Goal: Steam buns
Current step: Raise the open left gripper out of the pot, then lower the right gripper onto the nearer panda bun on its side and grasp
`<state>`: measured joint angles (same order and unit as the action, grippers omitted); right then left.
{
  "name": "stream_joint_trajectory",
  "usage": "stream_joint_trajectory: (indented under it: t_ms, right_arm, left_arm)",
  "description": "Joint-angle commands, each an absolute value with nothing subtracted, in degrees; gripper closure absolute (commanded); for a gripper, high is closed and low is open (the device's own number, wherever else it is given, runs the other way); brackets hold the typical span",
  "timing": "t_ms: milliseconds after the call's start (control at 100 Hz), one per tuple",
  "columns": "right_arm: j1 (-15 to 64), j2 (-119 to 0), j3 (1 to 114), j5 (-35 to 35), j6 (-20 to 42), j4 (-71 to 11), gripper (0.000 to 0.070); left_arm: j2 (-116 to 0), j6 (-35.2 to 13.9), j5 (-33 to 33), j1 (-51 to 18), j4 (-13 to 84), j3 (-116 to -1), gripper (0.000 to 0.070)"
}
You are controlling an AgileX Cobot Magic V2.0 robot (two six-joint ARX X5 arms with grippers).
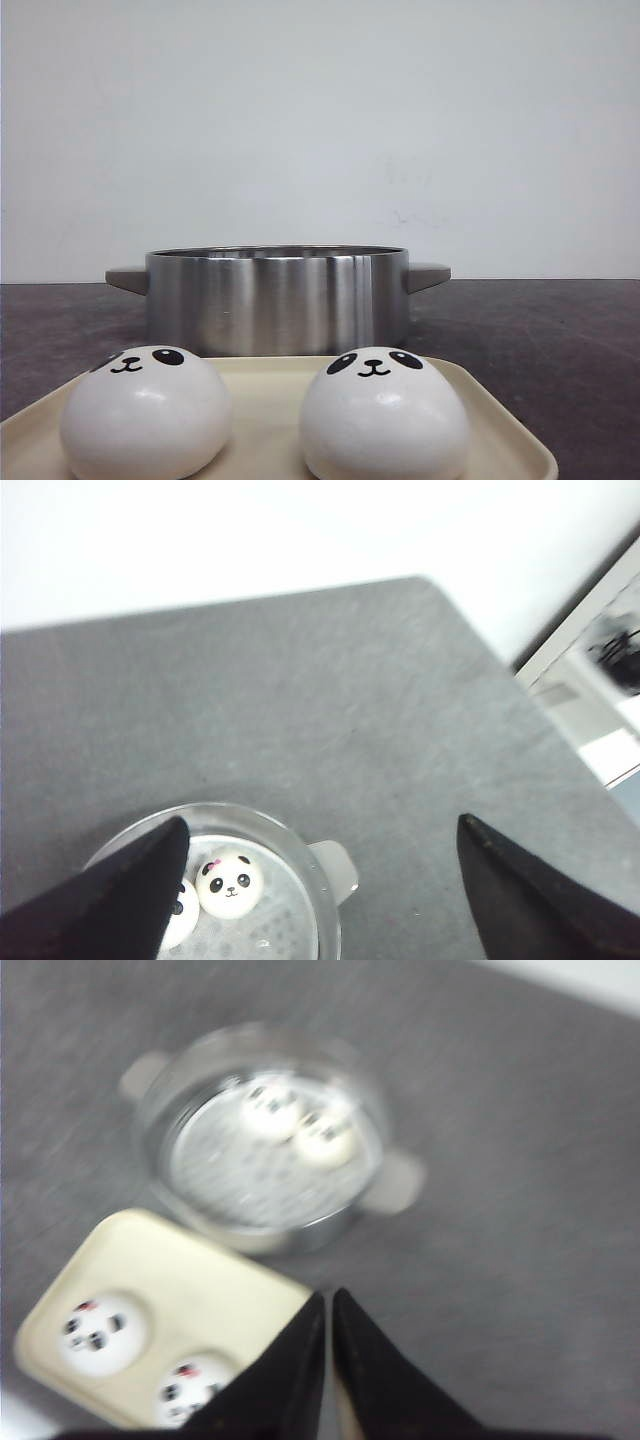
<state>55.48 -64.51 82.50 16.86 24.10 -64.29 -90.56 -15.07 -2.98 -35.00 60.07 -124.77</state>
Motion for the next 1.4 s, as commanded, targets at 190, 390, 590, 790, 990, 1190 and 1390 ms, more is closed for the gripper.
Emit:
stream_joint_trajectory:
  t_ms: [190,390,590,790,990,1190,1390]
  right_arm:
    - [55.1,-67.2,63.2,1.6,38.9,-52.5,0.0352]
    - [56.2,-72.9,59.8,-3.7,40.7,-49.1,0.0012]
    - [57.3,-79.5,59.8,-3.7,41.9,-48.2,0.0015]
    - [58.4,-85.3,59.8,-8.6,42.3,-46.6,0.0017]
    - [60.3,-88.3,59.8,-10.4,43.0,-45.3,0.0136]
    - [60.2,-90.4,59.8,-8.5,43.0,-45.2,0.0168]
    - [59.7,-93.5,59.8,-6.6,42.7,-43.6,0.0168]
  left_arm:
    - [-78.5,-11.0,-2.2,-35.7,65.4,-126.2,0.0202]
    - [-70.0,-9.2,1.4,-35.7,70.3,-126.2,0.0202]
    - [-64.9,-8.2,2.0,-35.7,71.1,-126.2,0.0202]
    - [-62.7,-7.1,2.7,-35.7,72.6,-126.2,0.0202]
    - [-62.2,-6.9,3.2,-35.7,74.0,-126.2,0.0202]
    - [-62.1,-6.9,3.2,-35.8,74.0,-126.2,0.0202]
    - [-62.2,-6.9,3.2,-35.8,73.7,-126.2,0.0202]
